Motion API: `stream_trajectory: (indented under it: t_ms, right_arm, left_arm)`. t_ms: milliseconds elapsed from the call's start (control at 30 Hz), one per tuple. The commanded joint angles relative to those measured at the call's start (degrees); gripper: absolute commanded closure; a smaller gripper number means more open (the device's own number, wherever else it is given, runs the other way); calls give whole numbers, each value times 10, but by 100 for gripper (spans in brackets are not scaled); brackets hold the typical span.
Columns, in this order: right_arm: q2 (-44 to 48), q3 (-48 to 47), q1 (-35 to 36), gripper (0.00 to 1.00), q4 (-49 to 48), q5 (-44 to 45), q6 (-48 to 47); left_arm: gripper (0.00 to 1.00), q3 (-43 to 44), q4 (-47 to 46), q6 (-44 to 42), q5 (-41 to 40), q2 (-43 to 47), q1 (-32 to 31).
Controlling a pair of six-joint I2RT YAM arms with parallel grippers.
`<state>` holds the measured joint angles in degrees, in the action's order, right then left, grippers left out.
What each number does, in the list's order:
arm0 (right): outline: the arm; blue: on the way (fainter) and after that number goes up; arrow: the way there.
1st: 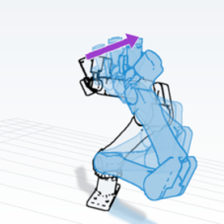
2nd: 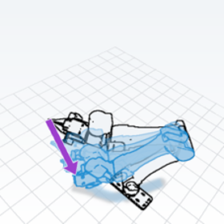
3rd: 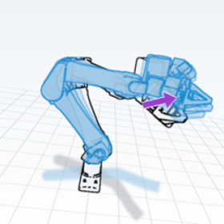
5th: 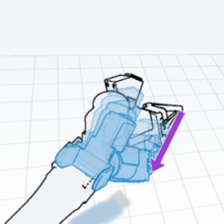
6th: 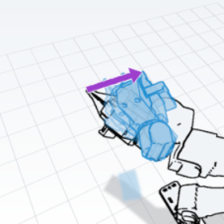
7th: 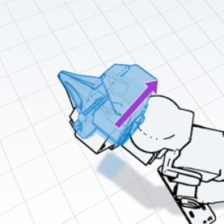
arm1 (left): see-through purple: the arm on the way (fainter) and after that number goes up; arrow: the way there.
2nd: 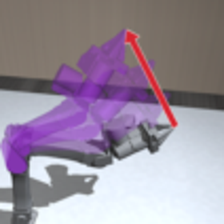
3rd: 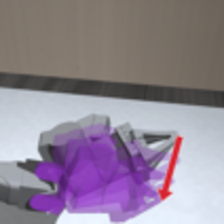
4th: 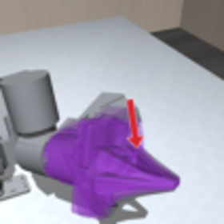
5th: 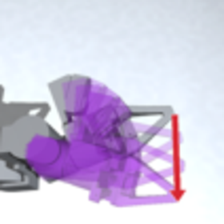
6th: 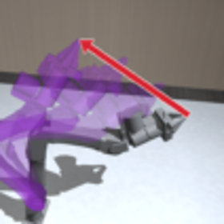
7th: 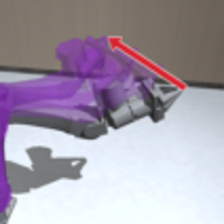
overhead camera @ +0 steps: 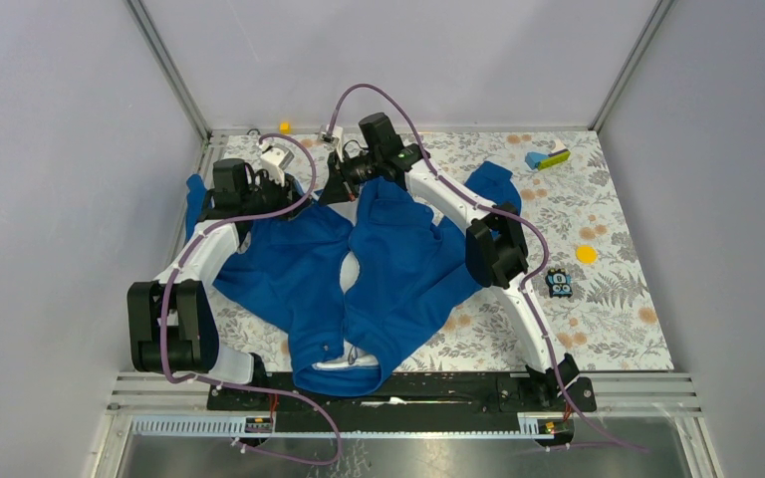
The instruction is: Zip up the jacket
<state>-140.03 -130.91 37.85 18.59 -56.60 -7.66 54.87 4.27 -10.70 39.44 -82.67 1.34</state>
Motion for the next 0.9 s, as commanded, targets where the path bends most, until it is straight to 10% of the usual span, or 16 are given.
stream_trajectory:
  t_ms: [0, 567, 700, 867]
  right_arm:
    - [9, 2, -1, 100, -20, -9, 6]
    - [18, 12, -1, 100, -21, 57, 17]
    - [14, 13, -1, 100, -32, 54, 27]
    - [8, 5, -1, 100, -33, 47, 32]
  left_arm:
    - [77, 1, -39, 3, 13, 5, -1]
    - [100, 9, -40, 14, 27, 4, -1]
    - [62, 11, -34, 13, 45, 7, -1]
    - [42, 5, -2, -32, 23, 19, -10]
